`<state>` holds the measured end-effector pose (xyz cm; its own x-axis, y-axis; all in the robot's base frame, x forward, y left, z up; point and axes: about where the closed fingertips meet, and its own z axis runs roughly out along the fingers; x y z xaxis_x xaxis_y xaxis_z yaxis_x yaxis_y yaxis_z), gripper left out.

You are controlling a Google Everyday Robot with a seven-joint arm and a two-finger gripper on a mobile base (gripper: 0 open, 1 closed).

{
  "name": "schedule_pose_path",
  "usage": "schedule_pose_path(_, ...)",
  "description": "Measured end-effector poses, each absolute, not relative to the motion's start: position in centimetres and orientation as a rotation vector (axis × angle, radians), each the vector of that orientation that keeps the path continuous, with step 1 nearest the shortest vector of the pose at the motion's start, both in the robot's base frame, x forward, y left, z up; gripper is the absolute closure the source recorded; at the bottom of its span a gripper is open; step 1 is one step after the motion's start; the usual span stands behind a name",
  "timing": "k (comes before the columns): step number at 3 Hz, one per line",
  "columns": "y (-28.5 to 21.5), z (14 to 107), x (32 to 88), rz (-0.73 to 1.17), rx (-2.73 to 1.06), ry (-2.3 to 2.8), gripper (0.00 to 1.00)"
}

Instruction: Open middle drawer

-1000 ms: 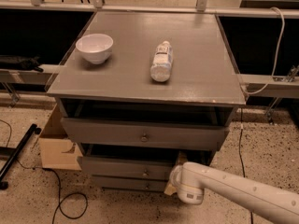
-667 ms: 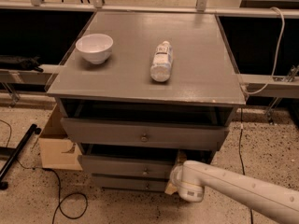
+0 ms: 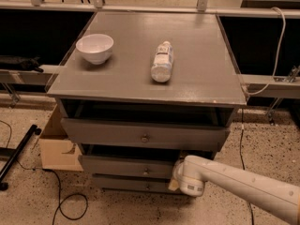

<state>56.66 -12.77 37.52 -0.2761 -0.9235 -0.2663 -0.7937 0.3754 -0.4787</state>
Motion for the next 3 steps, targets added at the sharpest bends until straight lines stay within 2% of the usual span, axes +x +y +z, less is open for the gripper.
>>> schedule_pose_path(2, -13.86, 39.09, 57.75, -0.409, -1.477, 2.134, 0.03)
schedule_pose_path(3, -13.86, 39.09, 57.75, -0.409, -1.477, 2.134, 0.26)
